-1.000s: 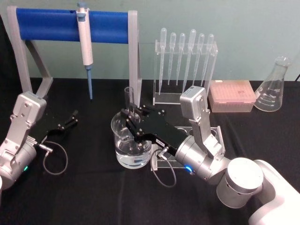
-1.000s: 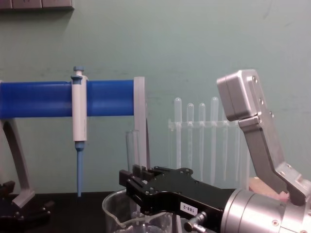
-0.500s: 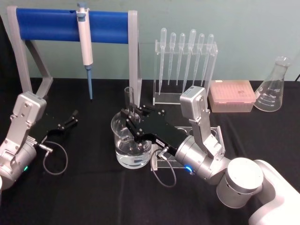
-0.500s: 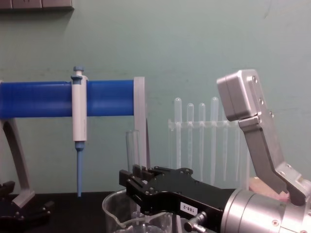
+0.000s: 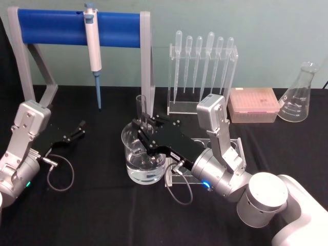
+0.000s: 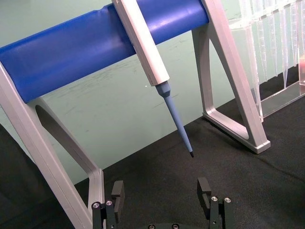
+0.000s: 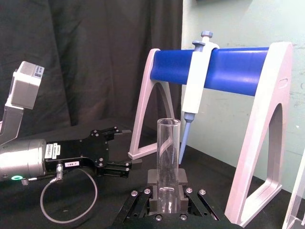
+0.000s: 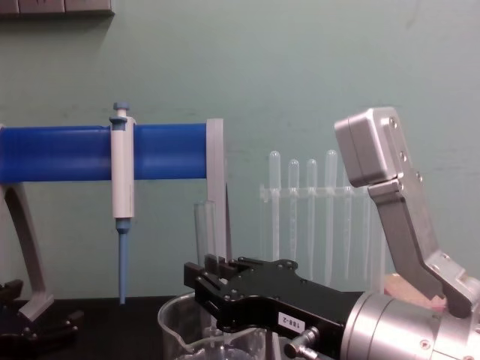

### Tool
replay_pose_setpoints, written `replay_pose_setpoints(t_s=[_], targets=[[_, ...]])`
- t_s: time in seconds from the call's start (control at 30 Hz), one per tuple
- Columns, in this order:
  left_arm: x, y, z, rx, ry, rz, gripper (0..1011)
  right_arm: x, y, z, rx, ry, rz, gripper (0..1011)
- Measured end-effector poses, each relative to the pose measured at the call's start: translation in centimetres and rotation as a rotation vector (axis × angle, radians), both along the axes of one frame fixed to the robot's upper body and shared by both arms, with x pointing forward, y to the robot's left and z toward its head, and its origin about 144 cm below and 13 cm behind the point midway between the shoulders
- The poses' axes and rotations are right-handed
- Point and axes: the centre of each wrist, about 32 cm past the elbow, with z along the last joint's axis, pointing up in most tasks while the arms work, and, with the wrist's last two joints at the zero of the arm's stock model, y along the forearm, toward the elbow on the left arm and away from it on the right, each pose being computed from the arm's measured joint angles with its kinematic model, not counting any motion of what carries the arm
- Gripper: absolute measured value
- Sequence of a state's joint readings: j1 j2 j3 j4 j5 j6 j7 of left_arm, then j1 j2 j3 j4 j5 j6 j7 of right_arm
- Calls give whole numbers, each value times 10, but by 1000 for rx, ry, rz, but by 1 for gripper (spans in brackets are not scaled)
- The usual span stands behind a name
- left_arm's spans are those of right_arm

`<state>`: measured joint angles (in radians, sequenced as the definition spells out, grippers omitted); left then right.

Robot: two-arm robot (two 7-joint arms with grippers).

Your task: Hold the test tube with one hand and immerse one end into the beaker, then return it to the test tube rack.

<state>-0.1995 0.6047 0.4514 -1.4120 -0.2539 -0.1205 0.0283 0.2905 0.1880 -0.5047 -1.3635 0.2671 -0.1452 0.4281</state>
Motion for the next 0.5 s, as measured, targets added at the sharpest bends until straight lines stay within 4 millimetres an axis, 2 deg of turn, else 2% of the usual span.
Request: replay_pose_setpoints(t_s=[0.5], targets=[[0,0,0,0,0,0,1000,0,0,0,0,0,0,234]])
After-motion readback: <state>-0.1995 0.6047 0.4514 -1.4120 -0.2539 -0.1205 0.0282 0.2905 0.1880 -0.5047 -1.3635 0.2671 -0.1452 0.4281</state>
